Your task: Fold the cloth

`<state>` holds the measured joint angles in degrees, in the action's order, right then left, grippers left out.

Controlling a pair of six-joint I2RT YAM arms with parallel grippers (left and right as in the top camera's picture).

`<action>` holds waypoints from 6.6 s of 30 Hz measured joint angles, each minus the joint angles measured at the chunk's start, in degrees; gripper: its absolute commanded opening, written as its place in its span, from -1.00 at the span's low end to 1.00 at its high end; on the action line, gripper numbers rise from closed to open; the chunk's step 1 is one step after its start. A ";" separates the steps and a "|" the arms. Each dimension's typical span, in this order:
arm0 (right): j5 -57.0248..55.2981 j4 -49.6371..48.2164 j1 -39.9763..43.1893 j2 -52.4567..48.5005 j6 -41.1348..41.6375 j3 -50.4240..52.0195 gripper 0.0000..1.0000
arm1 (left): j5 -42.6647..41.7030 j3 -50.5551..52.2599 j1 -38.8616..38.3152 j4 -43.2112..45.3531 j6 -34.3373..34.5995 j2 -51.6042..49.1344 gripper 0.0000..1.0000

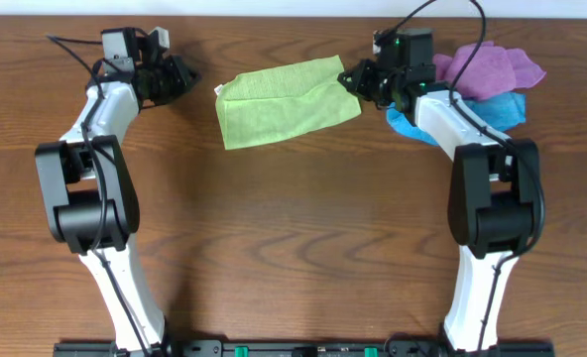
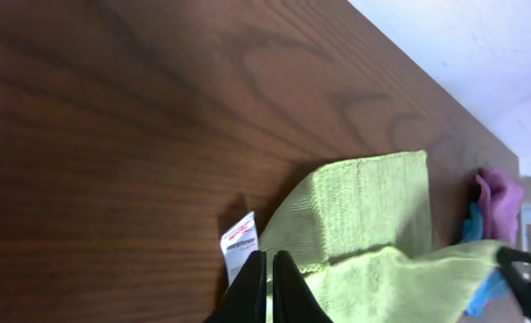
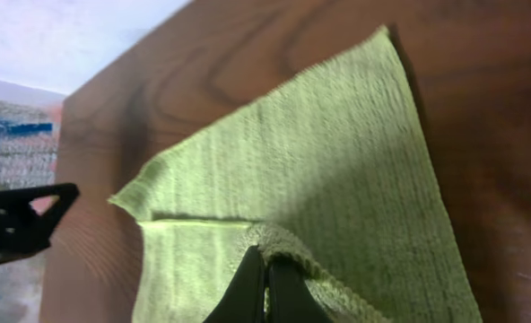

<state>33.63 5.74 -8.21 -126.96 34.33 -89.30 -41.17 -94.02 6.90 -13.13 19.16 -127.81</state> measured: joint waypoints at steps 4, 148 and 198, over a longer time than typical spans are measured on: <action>0.07 0.24 0.02 -0.15 0.02 -0.13 -0.97 | -2.29 -0.52 -0.50 -4.11 0.31 -0.13 -0.42; 12.46 6.93 4.26 -7.91 3.93 -7.52 -0.97 | 10.80 -7.37 -5.92 -19.76 -19.65 -3.54 -0.89; -3.61 -19.10 1.14 -8.68 8.35 -7.78 -0.97 | 18.73 -7.37 -7.39 2.82 -13.75 -3.54 -0.89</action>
<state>30.02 -13.37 -7.07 -135.63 42.68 -97.08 -22.44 -101.38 -0.49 -10.31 5.41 -131.35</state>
